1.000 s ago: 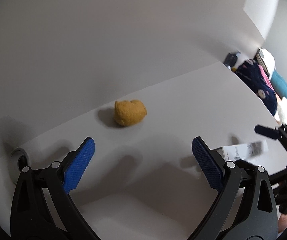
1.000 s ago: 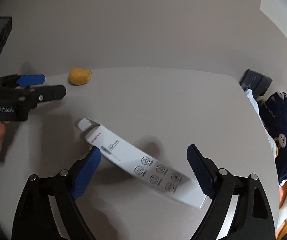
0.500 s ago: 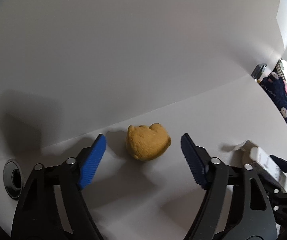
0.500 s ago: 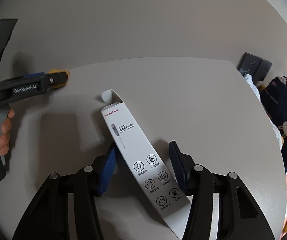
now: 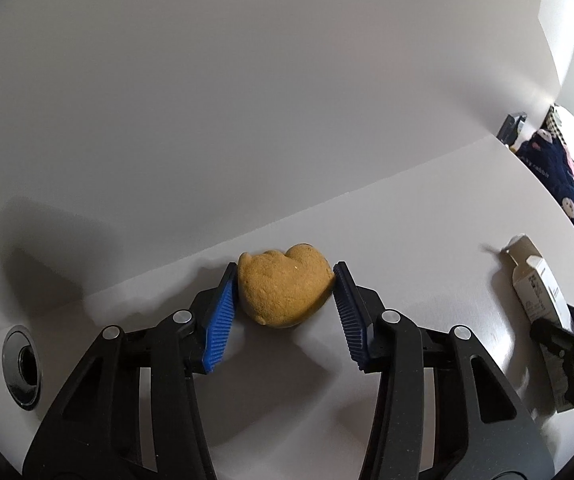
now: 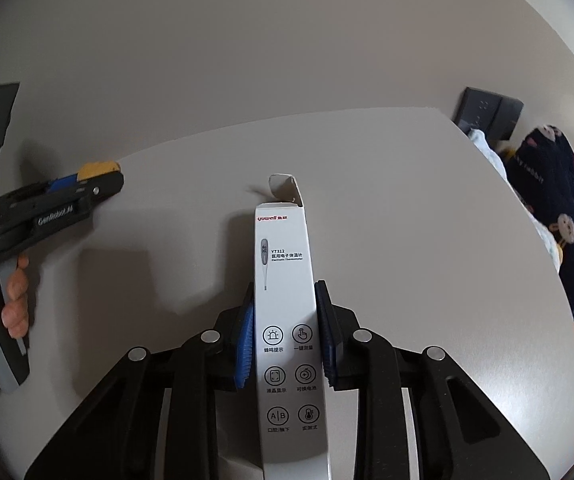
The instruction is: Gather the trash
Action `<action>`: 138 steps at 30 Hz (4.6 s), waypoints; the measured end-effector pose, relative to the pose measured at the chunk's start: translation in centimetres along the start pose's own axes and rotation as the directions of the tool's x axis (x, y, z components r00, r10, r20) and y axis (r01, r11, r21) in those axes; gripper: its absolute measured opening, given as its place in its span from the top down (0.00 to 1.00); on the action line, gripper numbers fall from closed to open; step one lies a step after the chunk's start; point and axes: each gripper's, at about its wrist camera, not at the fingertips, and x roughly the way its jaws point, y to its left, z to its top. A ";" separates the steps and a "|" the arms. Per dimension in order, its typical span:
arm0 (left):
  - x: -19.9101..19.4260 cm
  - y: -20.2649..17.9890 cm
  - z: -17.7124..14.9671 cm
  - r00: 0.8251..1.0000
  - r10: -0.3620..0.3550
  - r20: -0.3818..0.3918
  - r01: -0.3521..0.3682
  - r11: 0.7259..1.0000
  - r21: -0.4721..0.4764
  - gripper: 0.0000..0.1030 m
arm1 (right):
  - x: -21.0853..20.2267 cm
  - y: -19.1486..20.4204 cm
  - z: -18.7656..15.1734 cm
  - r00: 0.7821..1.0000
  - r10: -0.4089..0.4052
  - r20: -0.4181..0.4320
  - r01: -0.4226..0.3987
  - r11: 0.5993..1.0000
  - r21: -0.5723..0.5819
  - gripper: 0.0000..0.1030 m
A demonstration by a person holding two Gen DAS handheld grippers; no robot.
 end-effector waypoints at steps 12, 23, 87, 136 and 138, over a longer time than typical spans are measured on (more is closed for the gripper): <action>-4.3 -1.9 -1.6 0.997 -0.063 0.034 0.061 0.996 0.065 0.55 | -3.7 -1.1 -2.5 1.000 -0.024 0.015 0.023 0.997 0.068 0.72; -9.0 -5.1 -4.5 0.989 -0.140 0.038 0.131 0.973 0.189 0.55 | -9.5 -2.3 -7.2 0.997 -0.050 0.053 0.043 0.991 0.123 0.72; -23.9 -29.2 -23.4 0.824 -0.495 -0.275 0.538 0.532 0.654 0.55 | -30.8 -7.9 -35.8 0.958 -0.283 0.042 0.204 0.780 0.592 0.72; -25.0 -32.0 -27.9 0.815 -0.457 -0.356 0.551 0.424 0.718 0.06 | -34.9 -9.8 -41.6 0.917 -0.399 0.001 0.276 0.636 0.720 0.30; -25.0 -32.1 -28.0 0.818 -0.454 -0.353 0.546 0.420 0.725 0.06 | -34.9 -9.8 -41.6 0.917 -0.400 -0.001 0.278 0.636 0.720 0.30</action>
